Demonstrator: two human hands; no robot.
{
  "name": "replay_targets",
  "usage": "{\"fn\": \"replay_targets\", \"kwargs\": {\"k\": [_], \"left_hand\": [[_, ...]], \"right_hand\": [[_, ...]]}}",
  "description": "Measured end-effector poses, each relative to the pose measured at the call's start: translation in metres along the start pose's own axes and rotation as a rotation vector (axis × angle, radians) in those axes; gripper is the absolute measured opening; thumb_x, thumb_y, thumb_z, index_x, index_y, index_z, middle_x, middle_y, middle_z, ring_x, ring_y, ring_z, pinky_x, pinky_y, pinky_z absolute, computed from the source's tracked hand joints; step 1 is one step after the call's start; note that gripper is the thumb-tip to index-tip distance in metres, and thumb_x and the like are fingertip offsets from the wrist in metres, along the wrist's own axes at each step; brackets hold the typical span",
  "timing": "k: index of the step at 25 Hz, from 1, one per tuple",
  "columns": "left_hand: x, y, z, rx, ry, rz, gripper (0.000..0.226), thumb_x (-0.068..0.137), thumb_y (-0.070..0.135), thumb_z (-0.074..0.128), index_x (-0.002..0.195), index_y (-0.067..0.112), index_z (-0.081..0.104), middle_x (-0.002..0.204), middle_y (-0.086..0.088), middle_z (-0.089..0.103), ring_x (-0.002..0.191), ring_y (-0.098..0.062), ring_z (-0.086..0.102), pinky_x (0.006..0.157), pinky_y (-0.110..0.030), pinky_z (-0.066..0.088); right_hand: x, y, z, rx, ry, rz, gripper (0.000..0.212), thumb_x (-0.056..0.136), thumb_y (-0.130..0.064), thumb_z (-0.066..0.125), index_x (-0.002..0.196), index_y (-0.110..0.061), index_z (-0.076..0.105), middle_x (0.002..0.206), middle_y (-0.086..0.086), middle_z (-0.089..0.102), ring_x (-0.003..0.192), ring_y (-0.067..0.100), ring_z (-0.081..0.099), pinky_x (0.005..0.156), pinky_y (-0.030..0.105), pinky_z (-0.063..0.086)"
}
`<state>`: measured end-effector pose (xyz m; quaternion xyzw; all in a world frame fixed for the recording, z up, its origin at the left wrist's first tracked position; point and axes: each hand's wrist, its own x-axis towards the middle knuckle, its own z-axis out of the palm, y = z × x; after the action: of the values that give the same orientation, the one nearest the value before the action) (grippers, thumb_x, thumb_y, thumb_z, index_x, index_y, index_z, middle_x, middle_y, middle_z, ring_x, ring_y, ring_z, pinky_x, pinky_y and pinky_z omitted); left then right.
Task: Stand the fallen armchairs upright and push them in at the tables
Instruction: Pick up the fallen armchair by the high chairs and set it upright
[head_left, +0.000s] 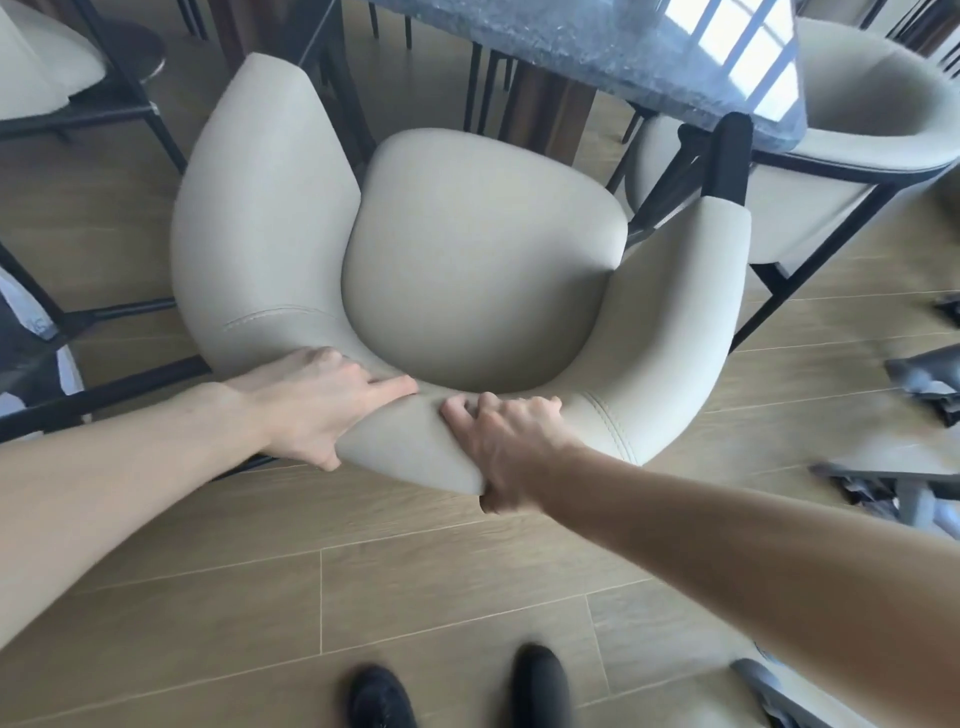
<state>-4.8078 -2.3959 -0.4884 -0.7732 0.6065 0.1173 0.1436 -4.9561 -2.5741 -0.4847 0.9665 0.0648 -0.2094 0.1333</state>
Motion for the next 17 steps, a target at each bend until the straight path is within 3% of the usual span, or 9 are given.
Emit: {"fn": "replay_targets", "kwargs": {"k": [6,12,15,17], "left_hand": [[-0.021,-0.006,-0.008,-0.032,-0.006,0.055,0.089,0.063,0.045,0.066,0.141,0.036,0.025,0.119,0.005,0.065,0.110,-0.021,0.065,0.093,-0.036,0.051],[0.008,-0.034,-0.034,-0.099,-0.064,0.038,0.087,0.065,0.044,0.068,0.140,0.043,0.023,0.120,0.011,0.062,0.107,-0.021,0.064,0.089,-0.035,0.051],[0.030,-0.045,-0.050,-0.068,-0.021,-0.023,0.088,0.066,0.042,0.073,0.141,0.041,0.026,0.124,0.011,0.061,0.108,-0.021,0.063,0.084,-0.030,0.045],[0.045,-0.051,-0.058,-0.047,-0.015,-0.047,0.087,0.067,0.040,0.073,0.141,0.040,0.028,0.126,0.010,0.061,0.108,-0.021,0.062,0.081,-0.030,0.041]], "right_hand": [[-0.009,-0.014,-0.011,0.052,-0.010,-0.027,0.095,0.068,-0.041,0.080,0.136,-0.009,0.023,0.119,0.013,0.055,0.098,0.031,0.063,0.082,0.063,0.050],[0.008,0.021,-0.035,0.106,-0.015,0.066,0.091,0.065,-0.046,0.080,0.134,-0.016,0.028,0.117,0.006,0.057,0.099,0.031,0.065,0.075,0.046,0.051],[0.021,0.047,-0.044,0.164,-0.012,0.162,0.087,0.061,-0.050,0.083,0.126,-0.022,0.031,0.113,0.004,0.056,0.099,0.032,0.065,0.066,0.039,0.042],[0.030,0.060,-0.044,0.201,-0.013,0.203,0.089,0.061,-0.053,0.083,0.127,-0.025,0.032,0.113,0.004,0.055,0.102,0.031,0.062,0.069,0.039,0.038]]}}
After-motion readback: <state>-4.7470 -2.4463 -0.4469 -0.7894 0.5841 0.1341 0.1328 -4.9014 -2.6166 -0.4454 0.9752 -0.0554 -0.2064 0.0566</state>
